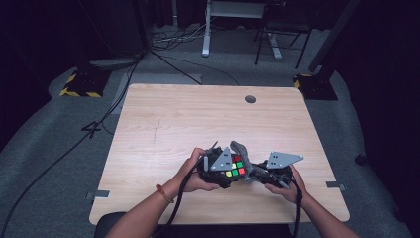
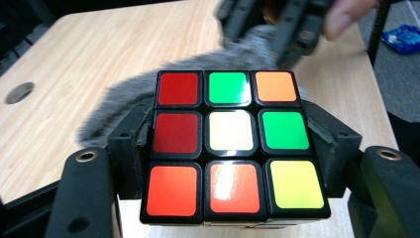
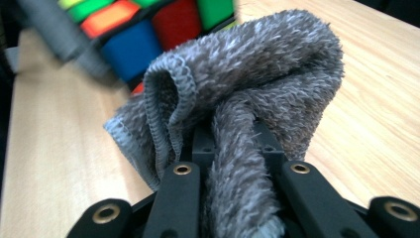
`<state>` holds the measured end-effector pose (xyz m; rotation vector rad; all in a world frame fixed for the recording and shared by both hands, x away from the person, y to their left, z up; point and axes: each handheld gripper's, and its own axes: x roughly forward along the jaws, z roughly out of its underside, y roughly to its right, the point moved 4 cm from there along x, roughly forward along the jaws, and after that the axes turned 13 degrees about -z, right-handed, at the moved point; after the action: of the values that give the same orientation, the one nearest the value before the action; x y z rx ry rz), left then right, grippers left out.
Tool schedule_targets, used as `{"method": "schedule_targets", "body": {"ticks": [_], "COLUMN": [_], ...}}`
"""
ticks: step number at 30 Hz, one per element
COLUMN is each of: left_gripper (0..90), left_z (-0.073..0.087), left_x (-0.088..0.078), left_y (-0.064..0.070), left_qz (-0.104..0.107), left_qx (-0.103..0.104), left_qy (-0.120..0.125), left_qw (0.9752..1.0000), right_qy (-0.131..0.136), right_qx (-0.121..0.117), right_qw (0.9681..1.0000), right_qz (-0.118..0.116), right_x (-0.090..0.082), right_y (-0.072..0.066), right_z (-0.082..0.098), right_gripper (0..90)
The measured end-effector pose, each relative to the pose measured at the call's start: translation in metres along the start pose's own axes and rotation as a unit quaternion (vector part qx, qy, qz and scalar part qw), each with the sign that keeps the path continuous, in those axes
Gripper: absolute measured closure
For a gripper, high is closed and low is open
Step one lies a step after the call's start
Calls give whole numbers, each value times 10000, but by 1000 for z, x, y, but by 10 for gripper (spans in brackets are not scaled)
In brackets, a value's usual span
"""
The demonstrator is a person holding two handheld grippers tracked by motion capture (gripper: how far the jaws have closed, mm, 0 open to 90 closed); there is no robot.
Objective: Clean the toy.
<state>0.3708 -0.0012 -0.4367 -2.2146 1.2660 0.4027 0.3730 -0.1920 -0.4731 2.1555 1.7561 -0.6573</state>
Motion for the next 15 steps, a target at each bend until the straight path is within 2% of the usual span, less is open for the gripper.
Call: {"method": "schedule_targets", "body": {"ticks": [3,6,7,9,11,13,15], "left_gripper": [334,334,334,334,334,334,334], "left_z": [2,6,8,11,10,6,3], "left_x": [-2,2,4,10,13,13,11], "left_y": [-7,-9,-9,-3,5,12,14], "left_qz": [-93,-69,-84,15,53,120,170], "left_qx": [-114,-202,-156,-64,118,171,166], "left_qy": [-9,-104,-174,-279,-329,-295,-211], "left_qw": [9999,9997,9997,9996,9994,9993,9995], "right_qy": [123,254,312,476,539,576,482], "right_qx": [-97,-195,-218,-288,-305,-268,-193], "right_qw": [9998,9994,9992,9984,9981,9979,9985], "right_qz": [-111,-162,-157,-88,-5,90,157], "right_x": [-2,-5,-6,-9,-11,-13,-12], "right_y": [-4,-9,-10,-11,-11,-8,-4], "right_z": [-4,-8,-9,-13,-17,-17,-15], "right_gripper": [777,777,778,777,777,778,778]}}
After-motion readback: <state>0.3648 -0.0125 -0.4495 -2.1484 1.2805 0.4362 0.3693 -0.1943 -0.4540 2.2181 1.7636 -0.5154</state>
